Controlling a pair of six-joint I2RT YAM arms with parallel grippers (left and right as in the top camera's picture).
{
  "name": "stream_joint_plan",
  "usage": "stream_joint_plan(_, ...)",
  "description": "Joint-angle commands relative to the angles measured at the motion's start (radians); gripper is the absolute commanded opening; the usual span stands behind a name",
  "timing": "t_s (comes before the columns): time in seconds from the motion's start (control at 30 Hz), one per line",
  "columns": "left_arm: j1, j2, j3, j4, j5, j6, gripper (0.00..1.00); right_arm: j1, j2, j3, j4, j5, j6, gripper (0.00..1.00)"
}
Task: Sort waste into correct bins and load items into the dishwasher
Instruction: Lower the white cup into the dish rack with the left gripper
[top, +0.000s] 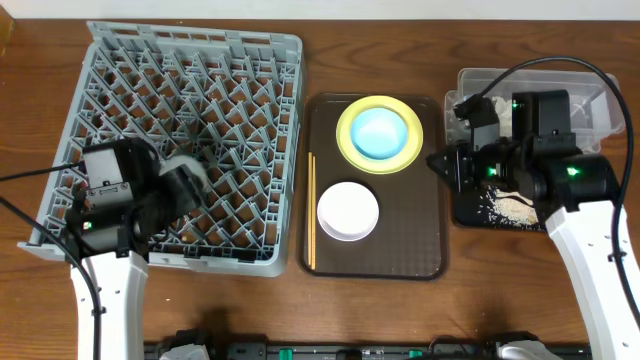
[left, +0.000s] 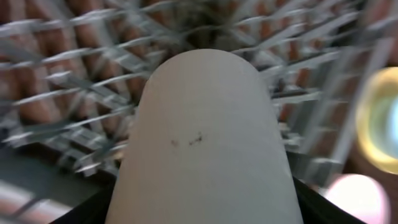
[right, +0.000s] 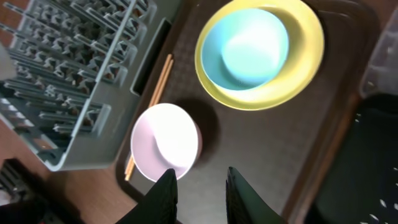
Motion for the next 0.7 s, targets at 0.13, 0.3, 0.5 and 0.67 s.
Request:
stream_joint_plan(0.13, 0.004, 0.093, 0.020, -0.017, -0.117, 0.018, 0.06, -0.003, 0.004, 0.012, -0.009, 0.044, -0.022, 0.24)
stream_joint_plan(0.3, 0.004, 0.184, 0.019, -0.018, -0.017, 0.018, 0.06, -0.003, 0.004, 0.012, -0.009, 0.044, -0.022, 0.25)
stream_joint_plan(0.5, 0.004, 0.265, 0.019, -0.025, 0.066, 0.018, 0.06, -0.003, 0.004, 0.012, -0.009, 0.045, -0.022, 0.25)
stream_joint_plan(0.67, 0.004, 0.293, 0.019, -0.033, 0.049, 0.018, 0.37, -0.003, 0.004, 0.012, -0.010, 0.044, -0.022, 0.25)
